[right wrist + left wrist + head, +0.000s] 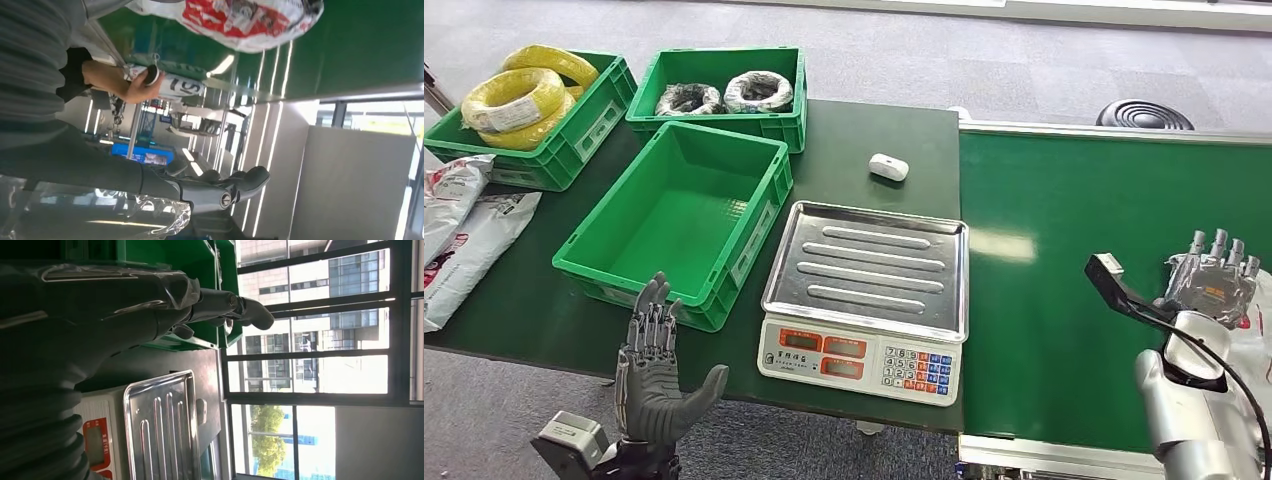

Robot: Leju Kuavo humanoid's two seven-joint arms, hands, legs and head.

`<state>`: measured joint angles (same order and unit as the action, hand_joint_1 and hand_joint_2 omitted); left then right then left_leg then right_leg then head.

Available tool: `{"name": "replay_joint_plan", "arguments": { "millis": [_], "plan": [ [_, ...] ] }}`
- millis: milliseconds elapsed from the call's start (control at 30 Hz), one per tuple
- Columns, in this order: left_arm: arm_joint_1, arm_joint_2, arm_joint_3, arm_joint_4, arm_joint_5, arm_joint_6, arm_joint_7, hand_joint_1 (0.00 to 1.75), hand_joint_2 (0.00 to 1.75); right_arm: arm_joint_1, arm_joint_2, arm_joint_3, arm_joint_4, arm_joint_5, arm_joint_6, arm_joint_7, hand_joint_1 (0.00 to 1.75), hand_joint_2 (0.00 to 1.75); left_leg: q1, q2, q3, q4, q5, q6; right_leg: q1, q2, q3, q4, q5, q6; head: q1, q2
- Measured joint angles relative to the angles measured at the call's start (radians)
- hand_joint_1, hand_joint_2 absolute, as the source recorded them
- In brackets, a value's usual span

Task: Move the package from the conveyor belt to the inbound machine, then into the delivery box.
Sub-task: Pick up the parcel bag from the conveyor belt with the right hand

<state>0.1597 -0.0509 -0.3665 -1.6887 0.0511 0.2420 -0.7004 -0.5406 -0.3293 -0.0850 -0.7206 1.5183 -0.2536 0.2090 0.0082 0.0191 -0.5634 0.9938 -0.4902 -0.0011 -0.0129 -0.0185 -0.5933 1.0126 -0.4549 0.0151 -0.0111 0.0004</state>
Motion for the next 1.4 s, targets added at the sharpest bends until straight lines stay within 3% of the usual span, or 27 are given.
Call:
{"name": "replay_joint_plan", "arguments": {
  "millis": [267, 400, 600, 800, 1233, 1400],
  "plan": [
    [-0.006, 0.008, 0.016, 0.004, 0.002, 0.012, 0.000, 0.00, 1.75, -0.124, 0.012, -0.019, 0.245, -0.004, 0.094, -0.018, 0.00, 1.75, 0.000, 0.000, -0.001, 0.000, 0.000, 0.000, 0.000, 0.000, -0.001, 0.000, 0.000, 0.000, 0.000, 0.000],
    [-0.005, 0.010, 0.020, 0.004, 0.002, 0.012, 0.000, 0.00, 1.75, -0.153, 0.021, -0.032, 0.296, -0.014, 0.133, -0.019, 0.00, 1.75, 0.000, 0.000, -0.002, 0.000, 0.000, 0.000, 0.000, 0.000, -0.001, 0.000, 0.000, 0.000, 0.000, 0.000],
    [-0.011, 0.011, 0.030, 0.010, 0.006, 0.002, 0.000, 0.00, 1.75, -0.193, 0.028, -0.097, 0.350, -0.088, 0.277, -0.024, 0.00, 1.75, 0.000, 0.000, -0.002, 0.000, 0.000, 0.000, 0.000, 0.000, -0.001, 0.000, 0.000, 0.000, 0.000, 0.000],
    [-0.024, 0.010, 0.039, 0.023, 0.003, 0.001, 0.000, 0.00, 1.75, -0.213, 0.037, -0.149, 0.375, -0.139, 0.316, -0.055, 0.00, 1.75, 0.000, 0.000, -0.002, 0.000, 0.000, 0.000, 0.000, 0.000, -0.001, 0.000, 0.000, 0.000, 0.000, 0.000],
    [0.010, 0.005, 0.056, 0.020, -0.011, 0.030, 0.000, 0.00, 1.75, -0.204, 0.105, -0.174, 0.375, -0.092, 0.099, -0.008, 0.00, 1.75, 0.000, 0.000, -0.002, 0.000, 0.000, 0.000, 0.000, 0.000, -0.001, 0.000, 0.000, 0.000, 0.000, 0.000],
    [0.035, 0.002, 0.058, -0.004, -0.012, 0.050, 0.000, 0.00, 1.75, -0.178, 0.130, -0.158, 0.316, -0.004, -0.197, 0.108, 0.00, 1.75, 0.000, 0.000, -0.002, 0.000, 0.000, 0.000, 0.000, 0.000, -0.001, 0.000, 0.000, 0.000, 0.000, 0.000]
  ]
}}
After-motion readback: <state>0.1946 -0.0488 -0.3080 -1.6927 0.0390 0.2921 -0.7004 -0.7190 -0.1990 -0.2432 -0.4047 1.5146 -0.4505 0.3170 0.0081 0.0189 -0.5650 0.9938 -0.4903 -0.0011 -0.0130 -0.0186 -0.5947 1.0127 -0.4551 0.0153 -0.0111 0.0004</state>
